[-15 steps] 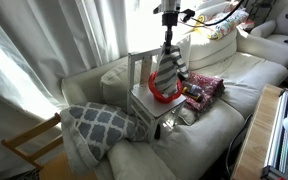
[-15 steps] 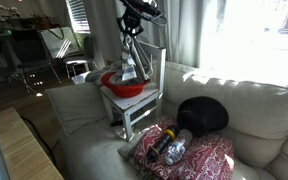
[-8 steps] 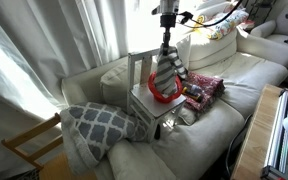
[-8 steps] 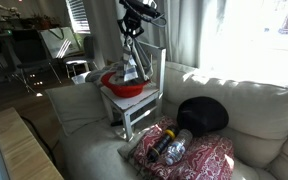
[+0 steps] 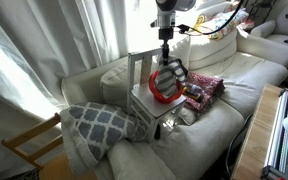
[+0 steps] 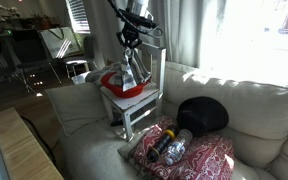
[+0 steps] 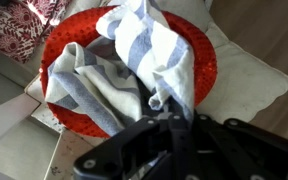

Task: Flip the orange hat on the chair seat upside down, pick up a towel on the pillow and place it in the orange hat

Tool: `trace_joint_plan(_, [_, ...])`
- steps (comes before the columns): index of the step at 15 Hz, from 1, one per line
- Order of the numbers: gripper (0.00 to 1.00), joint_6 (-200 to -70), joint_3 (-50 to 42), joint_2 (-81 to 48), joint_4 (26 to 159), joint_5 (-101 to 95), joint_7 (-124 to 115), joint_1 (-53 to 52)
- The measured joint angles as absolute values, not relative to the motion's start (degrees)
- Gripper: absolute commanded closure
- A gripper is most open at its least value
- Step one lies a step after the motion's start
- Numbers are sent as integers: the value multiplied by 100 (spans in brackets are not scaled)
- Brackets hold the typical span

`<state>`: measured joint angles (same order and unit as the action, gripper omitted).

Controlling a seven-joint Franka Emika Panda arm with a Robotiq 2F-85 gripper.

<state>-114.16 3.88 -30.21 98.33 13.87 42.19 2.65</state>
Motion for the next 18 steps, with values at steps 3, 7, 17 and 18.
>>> trace_joint_plan(3, [99, -11680, 460, -3111, 9958, 1383, 4113, 244])
trace_joint_plan(7, [99, -12064, 523, -3237, 10058, 1295, 3929, 205])
trace_joint_plan(17, [99, -12189, 630, -3431, 10048, 1213, 3836, 223])
trace_joint_plan(18, [99, -12190, 669, -3484, 10039, 1213, 3836, 218])
